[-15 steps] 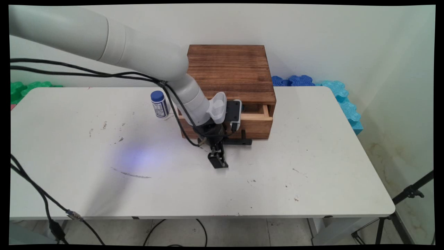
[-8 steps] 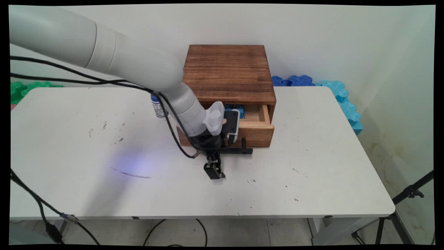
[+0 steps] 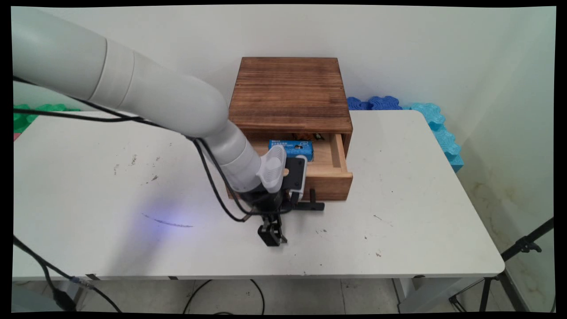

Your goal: Open the drawer

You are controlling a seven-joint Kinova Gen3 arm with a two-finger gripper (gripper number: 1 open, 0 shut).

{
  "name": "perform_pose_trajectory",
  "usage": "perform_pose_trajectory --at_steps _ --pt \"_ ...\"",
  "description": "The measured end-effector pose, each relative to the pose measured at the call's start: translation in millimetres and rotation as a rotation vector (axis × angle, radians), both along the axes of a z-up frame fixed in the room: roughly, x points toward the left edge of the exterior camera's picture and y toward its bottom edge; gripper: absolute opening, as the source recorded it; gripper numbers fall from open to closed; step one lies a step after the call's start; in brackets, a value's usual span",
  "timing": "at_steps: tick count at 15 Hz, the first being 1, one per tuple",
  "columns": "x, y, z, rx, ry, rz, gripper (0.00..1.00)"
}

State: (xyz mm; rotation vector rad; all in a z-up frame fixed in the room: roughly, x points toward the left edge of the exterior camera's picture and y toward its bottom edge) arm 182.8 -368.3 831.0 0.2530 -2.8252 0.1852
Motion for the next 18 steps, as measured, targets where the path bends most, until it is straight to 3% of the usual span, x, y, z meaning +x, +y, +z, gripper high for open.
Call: perform_pose_trajectory --at_steps 8,18 --pt "-11.3 37.9 5.2 0.006 0.001 -0.006 1.00" --pt "-20.8 76.5 14.5 0.047 0.020 0.049 1.00"
